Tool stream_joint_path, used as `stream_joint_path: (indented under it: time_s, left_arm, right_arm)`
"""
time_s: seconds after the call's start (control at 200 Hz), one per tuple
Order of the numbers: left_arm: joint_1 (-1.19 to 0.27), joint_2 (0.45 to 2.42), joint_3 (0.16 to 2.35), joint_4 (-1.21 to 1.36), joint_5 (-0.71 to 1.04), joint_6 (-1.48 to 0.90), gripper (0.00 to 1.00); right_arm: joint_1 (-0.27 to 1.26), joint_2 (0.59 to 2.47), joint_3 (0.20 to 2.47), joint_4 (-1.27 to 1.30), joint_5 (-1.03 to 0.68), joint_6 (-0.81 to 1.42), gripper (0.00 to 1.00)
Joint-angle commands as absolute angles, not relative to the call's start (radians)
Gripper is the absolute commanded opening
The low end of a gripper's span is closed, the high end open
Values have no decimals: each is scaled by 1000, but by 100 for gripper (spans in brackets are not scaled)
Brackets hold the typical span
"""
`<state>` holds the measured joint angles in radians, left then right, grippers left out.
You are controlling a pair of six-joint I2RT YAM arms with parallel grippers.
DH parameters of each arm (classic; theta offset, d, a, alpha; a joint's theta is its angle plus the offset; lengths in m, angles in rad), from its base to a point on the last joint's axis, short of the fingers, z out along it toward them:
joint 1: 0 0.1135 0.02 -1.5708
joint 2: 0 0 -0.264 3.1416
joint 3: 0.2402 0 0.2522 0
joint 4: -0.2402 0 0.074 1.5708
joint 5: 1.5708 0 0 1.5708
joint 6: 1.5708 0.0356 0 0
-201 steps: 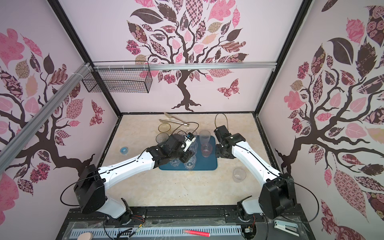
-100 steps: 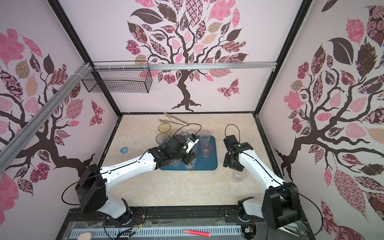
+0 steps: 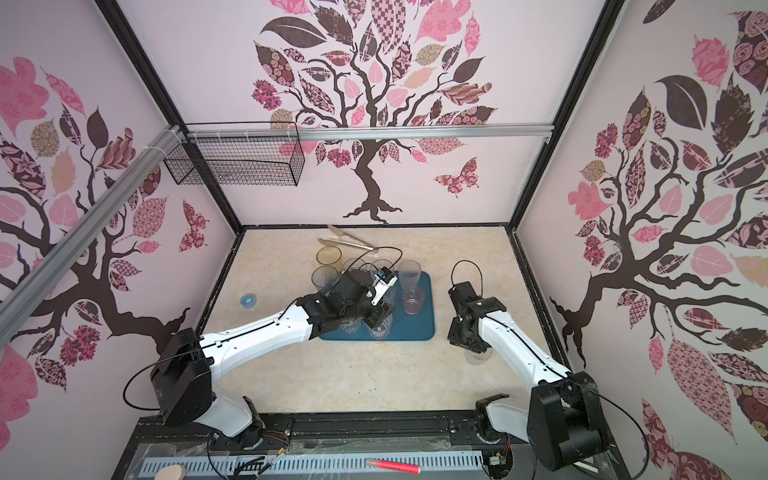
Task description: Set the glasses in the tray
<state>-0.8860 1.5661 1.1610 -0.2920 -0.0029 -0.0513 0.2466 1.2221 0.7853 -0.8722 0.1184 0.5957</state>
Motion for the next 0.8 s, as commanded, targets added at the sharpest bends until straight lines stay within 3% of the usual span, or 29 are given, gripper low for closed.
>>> stream_joint_path:
  time_s: [0.0, 0.36, 0.55, 0.795]
  left_arm:
    - [-886, 1551, 1149, -285, -21, -44, 52]
    - [-885, 1528, 1138, -324, -101, -58, 52]
    - [-859, 1515, 1135, -336, -171, -66, 52]
    - [-808, 1482, 1119, -371, -186, -94, 51]
  right_arm:
    - [242, 1236, 784, -828, 115, 600, 31]
    - [264, 1292, 851, -820, 93, 547, 0]
    - [392, 1309, 1013, -935, 146, 513, 0]
    - [575, 1400, 1098, -884, 49, 575, 0]
